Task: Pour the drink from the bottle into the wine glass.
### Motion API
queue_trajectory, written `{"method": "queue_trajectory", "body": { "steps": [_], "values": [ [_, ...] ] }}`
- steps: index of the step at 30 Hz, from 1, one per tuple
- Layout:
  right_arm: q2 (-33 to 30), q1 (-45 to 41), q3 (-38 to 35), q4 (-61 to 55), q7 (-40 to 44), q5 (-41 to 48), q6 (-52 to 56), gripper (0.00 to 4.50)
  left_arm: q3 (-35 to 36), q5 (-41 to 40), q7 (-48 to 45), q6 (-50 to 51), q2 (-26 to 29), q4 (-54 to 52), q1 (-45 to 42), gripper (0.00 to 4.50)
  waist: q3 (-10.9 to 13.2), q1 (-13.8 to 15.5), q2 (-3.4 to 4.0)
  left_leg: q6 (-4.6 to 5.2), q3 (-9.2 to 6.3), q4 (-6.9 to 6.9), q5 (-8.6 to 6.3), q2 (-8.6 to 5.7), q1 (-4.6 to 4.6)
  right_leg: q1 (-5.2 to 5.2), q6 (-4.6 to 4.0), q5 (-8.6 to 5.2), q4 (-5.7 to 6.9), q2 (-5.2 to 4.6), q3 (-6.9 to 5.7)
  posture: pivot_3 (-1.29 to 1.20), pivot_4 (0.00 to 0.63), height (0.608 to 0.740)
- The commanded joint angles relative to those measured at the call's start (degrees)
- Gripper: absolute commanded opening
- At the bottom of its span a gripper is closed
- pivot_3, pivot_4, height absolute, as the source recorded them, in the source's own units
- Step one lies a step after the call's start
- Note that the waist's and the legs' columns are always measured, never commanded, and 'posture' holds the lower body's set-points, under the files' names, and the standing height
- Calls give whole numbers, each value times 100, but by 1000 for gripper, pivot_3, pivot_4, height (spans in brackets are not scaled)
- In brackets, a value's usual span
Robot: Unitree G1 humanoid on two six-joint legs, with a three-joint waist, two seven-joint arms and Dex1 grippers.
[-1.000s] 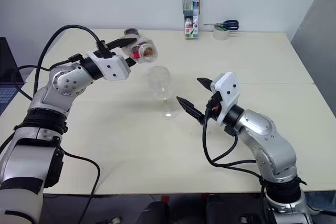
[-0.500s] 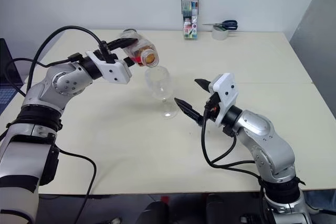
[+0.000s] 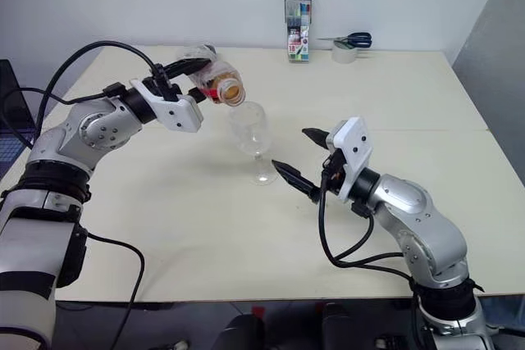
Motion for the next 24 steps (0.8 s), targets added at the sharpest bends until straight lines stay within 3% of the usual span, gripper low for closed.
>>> {"method": "queue_trajectory", "body": {
  "steps": [1, 24],
  "values": [
    [-17, 19, -113, -249, 27, 129, -58, 4500, 27, 37, 237, -76, 152, -46, -249, 1668, 0, -2, 0, 0, 0, 0, 0, 0, 0, 0, 0, 0, 0, 0, 0, 0, 150, 740],
    [16, 172, 15, -391, -3, 79, -49, 4500, -283, 520, 863, -122, 246, 263, -555, 1668, 0, -2, 0, 0, 0, 3, 0, -1, 0, 0, 0, 0, 3, 0, 0, 0, 150, 740]
  ]
}}
